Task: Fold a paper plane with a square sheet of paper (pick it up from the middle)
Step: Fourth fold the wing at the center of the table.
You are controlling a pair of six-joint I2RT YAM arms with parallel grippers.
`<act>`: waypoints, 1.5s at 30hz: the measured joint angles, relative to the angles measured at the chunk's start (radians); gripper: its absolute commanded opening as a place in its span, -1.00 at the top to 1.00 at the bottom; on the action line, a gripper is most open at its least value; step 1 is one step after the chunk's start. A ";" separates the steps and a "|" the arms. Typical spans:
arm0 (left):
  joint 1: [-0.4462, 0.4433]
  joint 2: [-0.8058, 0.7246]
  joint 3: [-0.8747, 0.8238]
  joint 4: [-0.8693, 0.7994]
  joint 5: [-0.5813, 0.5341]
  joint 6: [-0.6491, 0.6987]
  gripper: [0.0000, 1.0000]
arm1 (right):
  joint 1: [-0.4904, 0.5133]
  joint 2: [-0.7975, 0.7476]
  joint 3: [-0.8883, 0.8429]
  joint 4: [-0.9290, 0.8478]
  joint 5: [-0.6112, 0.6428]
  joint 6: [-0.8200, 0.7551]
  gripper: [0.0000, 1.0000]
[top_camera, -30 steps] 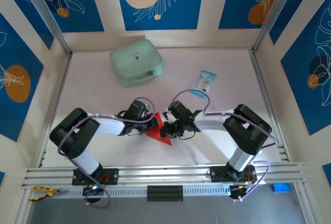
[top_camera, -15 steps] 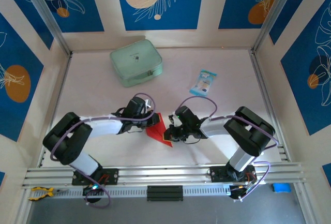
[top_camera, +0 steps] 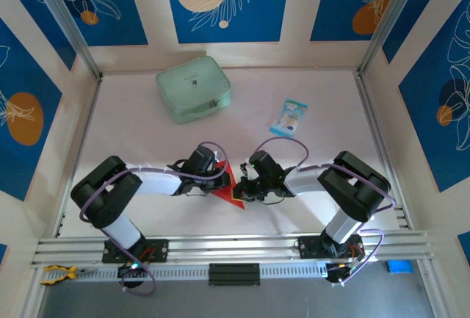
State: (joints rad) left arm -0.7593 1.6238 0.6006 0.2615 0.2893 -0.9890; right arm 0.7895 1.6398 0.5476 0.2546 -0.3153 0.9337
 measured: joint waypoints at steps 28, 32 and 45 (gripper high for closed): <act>0.223 0.068 0.068 -0.044 0.115 0.139 0.84 | 0.000 0.007 0.011 -0.013 0.000 -0.008 0.99; 0.265 0.071 0.074 -0.056 0.123 0.163 0.84 | 0.000 0.007 0.011 -0.013 0.000 -0.008 0.99; 0.336 0.086 0.124 -0.132 0.126 0.250 0.82 | 0.000 0.006 0.009 -0.011 0.001 -0.008 0.99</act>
State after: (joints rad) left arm -0.4229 1.7100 0.7250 0.1291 0.4149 -0.7391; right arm 0.7895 1.6455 0.5568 0.2432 -0.3145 0.9253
